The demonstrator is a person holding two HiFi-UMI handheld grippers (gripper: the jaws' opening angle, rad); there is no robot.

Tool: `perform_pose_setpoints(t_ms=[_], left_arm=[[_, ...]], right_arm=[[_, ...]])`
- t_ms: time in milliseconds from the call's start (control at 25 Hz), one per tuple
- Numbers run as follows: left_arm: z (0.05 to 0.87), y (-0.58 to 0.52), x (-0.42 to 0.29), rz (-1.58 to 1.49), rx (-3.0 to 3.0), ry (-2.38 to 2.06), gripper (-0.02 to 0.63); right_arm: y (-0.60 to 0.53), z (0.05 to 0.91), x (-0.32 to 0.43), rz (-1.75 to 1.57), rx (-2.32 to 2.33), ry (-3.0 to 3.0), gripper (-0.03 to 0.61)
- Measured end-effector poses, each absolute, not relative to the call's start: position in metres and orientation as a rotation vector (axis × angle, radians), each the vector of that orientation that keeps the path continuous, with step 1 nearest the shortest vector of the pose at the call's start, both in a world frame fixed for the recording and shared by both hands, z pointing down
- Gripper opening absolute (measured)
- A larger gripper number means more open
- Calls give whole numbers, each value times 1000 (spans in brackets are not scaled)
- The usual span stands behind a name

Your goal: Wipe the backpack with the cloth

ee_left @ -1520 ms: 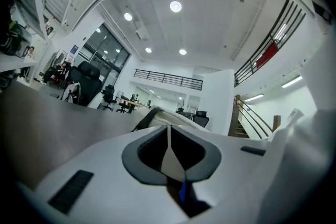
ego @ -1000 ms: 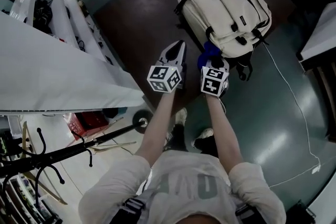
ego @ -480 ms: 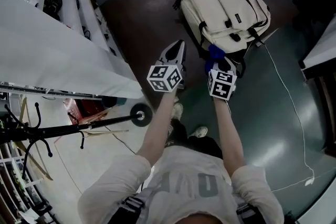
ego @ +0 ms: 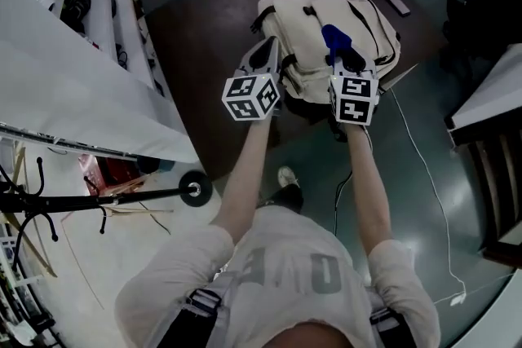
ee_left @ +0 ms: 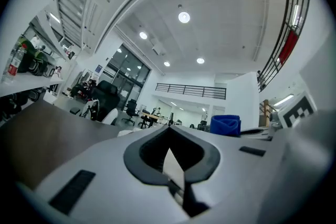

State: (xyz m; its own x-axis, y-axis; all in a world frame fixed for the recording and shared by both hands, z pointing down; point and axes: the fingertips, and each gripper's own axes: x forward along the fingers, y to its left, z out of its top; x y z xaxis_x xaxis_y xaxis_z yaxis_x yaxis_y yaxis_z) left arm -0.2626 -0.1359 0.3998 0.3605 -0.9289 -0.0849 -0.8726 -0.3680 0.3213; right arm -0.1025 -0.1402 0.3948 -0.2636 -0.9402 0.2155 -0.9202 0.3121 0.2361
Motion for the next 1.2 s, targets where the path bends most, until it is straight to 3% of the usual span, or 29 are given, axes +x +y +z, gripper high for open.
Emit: perform_pose_setpoints(t_ms=[400,920,1200], left_arm=[[400,-194,-283,-416,2303,-1786,5],[430,-211,-335,-340,2076,-2018,5],[445,-199,-345,-354,1979,-2055,5]], right_arm=[[-274,352,-153,-445,1287,-2260,41],[-371,452,-280,-752,630,-2054,43],[-362,469,-295,-909,501,-1939,41]])
